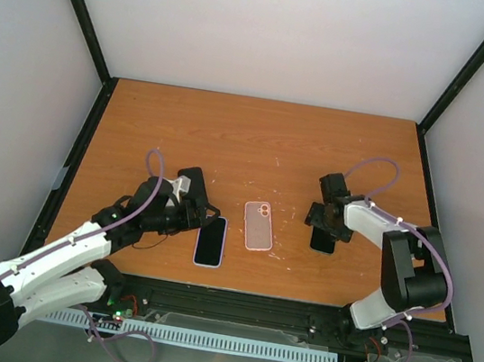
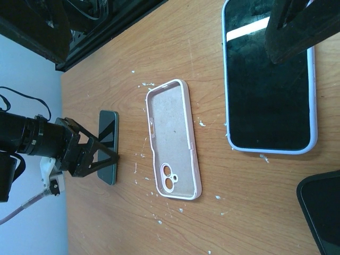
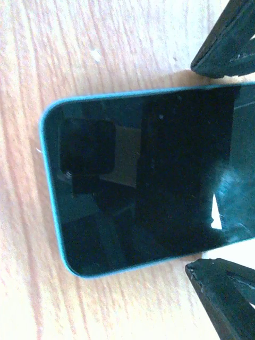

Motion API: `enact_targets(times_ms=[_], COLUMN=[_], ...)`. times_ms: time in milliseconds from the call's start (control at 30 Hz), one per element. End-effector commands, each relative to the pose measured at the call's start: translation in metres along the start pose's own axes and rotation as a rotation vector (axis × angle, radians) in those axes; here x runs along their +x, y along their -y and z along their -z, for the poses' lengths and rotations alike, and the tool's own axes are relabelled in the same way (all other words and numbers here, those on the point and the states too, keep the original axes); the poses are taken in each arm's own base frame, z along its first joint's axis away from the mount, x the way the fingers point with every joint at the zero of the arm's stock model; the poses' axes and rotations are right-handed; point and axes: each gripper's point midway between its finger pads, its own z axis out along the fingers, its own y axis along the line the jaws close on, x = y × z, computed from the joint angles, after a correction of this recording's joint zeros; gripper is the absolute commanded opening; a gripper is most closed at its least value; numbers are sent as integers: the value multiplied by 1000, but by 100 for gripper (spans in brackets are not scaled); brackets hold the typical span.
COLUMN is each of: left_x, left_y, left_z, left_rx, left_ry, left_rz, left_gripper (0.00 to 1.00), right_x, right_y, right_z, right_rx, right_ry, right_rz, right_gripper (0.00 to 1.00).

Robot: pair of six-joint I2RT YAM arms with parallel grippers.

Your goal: Put the phone into the phone case

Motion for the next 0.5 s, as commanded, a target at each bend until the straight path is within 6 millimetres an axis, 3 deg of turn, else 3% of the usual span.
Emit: enact_targets(times_ms=[0,233,467], left_x=[-4,-5,-9], left_y=[7,1,-8], left_z=[2,0,0], left_rx=[9,-19,-47], left_ry=[7,14,27], left_rz=[-3,4,20], left_gripper=[99,100,99], right_x=[34,28,23], right_y=[17,3,-54], right_z=[-24,-15,22], right_rx=[85,34,-187], right_ry=[-125,-80,10], right_rz=[41,75,135], right_gripper=[87,76,70])
